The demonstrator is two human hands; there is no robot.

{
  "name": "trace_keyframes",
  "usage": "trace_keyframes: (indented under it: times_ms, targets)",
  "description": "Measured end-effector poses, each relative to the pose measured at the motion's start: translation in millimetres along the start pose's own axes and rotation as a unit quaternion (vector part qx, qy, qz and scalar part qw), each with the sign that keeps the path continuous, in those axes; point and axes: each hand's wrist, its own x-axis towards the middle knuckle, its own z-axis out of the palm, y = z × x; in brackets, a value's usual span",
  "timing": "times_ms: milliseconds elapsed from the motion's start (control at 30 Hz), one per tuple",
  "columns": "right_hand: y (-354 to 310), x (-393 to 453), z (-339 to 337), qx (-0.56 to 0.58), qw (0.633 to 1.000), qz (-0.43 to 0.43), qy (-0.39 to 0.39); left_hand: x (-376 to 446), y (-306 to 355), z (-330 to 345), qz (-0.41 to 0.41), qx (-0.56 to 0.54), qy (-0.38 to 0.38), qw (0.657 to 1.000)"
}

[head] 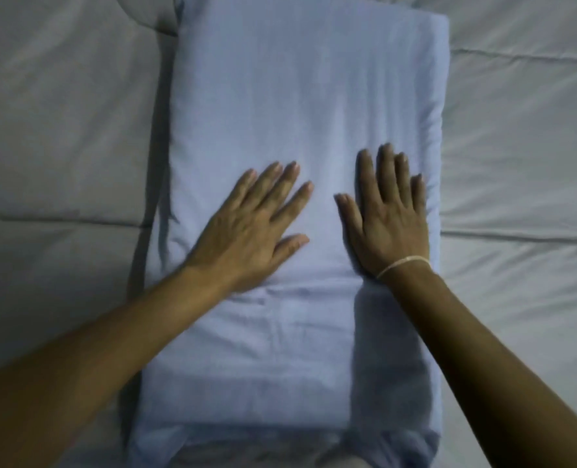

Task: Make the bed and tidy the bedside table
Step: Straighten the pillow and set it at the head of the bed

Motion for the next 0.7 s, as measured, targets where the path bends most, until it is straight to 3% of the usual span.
trace_keyframes:
  times_ms: [367,500,600,700]
  targets:
    - [1,-187,14,-0.036,0.999,0.011,-0.022,-151,92,22,0.052,-0.04,-0.076,0.995]
    - [0,-239,12,-0.034,0.998,0.025,-0.037,-188,109,19,0.08,-0.073,-0.066,0.992]
    - [-18,-225,1,0.021,0.998,0.066,0.004,-167,100,0,0.021,-0.123,0.015,0.992]
    - [-54,-173,-3,0.071,0.996,0.032,0.04,-114,66,-8,-0.105,-0.097,0.073,0.987]
